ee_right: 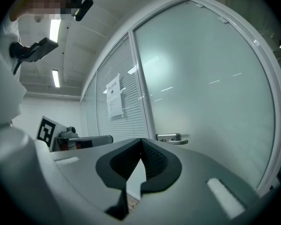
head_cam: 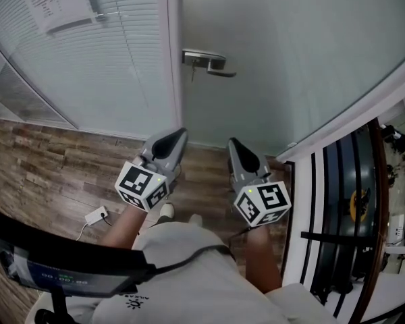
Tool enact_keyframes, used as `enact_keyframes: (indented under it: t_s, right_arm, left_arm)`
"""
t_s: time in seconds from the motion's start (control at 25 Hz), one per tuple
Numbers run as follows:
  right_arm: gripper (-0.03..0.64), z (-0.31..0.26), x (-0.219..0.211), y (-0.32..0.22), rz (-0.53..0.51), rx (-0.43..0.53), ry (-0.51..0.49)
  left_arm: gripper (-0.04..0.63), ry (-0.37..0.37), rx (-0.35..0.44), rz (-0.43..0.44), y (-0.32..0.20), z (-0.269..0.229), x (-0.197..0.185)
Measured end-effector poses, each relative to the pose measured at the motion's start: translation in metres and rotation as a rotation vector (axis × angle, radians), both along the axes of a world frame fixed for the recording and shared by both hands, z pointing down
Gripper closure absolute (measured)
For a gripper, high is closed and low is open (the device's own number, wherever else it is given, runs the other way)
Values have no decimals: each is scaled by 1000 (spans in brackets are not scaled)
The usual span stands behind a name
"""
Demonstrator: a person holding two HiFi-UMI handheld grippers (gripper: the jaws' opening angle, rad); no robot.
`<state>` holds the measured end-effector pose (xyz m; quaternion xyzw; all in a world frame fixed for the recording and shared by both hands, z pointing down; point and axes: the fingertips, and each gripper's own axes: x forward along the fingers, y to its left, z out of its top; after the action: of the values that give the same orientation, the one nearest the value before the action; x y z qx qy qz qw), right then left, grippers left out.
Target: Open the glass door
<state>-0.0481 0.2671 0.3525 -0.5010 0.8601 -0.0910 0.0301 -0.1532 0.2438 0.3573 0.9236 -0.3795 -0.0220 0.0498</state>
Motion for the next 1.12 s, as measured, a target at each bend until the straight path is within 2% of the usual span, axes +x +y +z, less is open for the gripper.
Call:
enact_keyframes:
  t_s: [0.16, 0.24, 0.36, 0.8, 1.12]
  right_arm:
    - [608, 0, 5, 5, -41, 2, -35]
    - [609, 0, 6, 6, -54, 5, -23]
    - [609, 7, 12, 6, -47, -8, 9]
    - [607, 12, 34, -1, -21, -29, 0]
    - [607, 23, 40, -21, -4, -47, 6]
  left_arm:
    - [600, -4, -9, -18, 3, 6, 2]
    - [601, -5, -12, -28, 3, 7, 0]
    - [600, -5, -16, -35, 4, 9, 1]
    - [600, -10, -22, -41, -1, 10, 10]
    - [600, -8, -27, -18, -24, 17, 20]
